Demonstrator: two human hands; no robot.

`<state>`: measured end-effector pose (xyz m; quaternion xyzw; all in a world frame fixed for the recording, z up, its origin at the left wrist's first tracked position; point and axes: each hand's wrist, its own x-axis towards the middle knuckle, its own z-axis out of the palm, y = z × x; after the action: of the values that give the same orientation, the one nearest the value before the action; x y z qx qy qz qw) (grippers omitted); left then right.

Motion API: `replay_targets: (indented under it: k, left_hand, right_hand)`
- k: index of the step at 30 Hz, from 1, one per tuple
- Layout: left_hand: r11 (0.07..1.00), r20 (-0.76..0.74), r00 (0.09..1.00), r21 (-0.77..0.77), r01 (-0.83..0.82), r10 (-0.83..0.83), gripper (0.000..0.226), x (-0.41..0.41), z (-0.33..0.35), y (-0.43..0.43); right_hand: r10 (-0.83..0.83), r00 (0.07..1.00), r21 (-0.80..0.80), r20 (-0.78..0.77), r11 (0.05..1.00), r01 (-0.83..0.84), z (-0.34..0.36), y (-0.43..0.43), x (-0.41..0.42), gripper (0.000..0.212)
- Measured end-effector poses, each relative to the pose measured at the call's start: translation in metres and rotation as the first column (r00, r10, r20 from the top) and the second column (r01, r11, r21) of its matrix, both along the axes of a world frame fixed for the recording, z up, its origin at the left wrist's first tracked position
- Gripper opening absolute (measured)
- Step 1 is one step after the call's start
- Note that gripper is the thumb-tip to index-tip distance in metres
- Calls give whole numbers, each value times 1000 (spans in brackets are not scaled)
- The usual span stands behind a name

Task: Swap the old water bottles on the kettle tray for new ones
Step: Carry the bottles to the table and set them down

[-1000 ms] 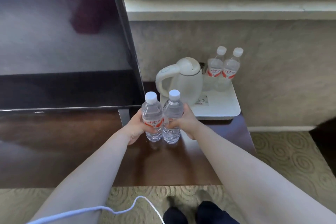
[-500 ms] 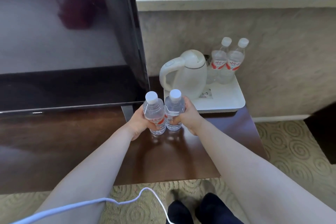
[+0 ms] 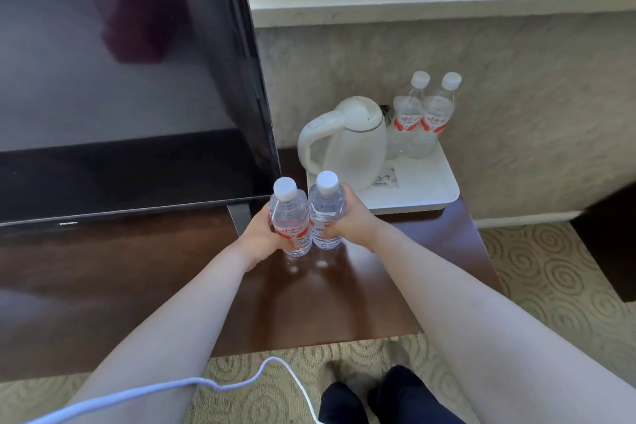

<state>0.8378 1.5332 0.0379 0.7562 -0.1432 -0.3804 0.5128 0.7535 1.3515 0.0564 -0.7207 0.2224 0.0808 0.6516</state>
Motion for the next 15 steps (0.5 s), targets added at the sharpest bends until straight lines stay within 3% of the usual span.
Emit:
replay_targets:
  k: [3, 5, 7, 9, 11, 13, 15]
  left_hand:
    - [999, 27, 999, -13, -47, 47, 96, -7, -8, 2]
    - [975, 92, 973, 44, -216, 211, 99, -17, -16, 0]
    - [875, 154, 894, 194, -444, 420, 86, -33, -24, -3]
    - [789, 67, 851, 344, -509, 520, 65, -54, -33, -7]
    - [807, -92, 882, 457, -374, 462, 41, -72, -39, -14]
    - [865, -197, 944, 482, -141, 264, 17, -85, -38, -27]
    - [899, -207, 978, 431, 82, 11, 9, -92, -30, -49]
  right_hand:
    - [3, 1000, -34, 6, 999, -3, -2, 1, -2, 86]
    - [20, 1000, -49, 13, 999, -19, -2, 0, -4, 91]
    - [63, 998, -73, 13, 995, -62, -1, -2, -7, 96]
    - [117, 993, -121, -9, 986, -117, 3, -8, -10, 99]
    - [139, 988, -171, -66, 974, -148, 5, -17, -13, 97]
    - [135, 980, -250, -146, 953, -169, 7, -30, -16, 85]
    - [123, 973, -326, -195, 928, -182, 10, -44, -18, 69]
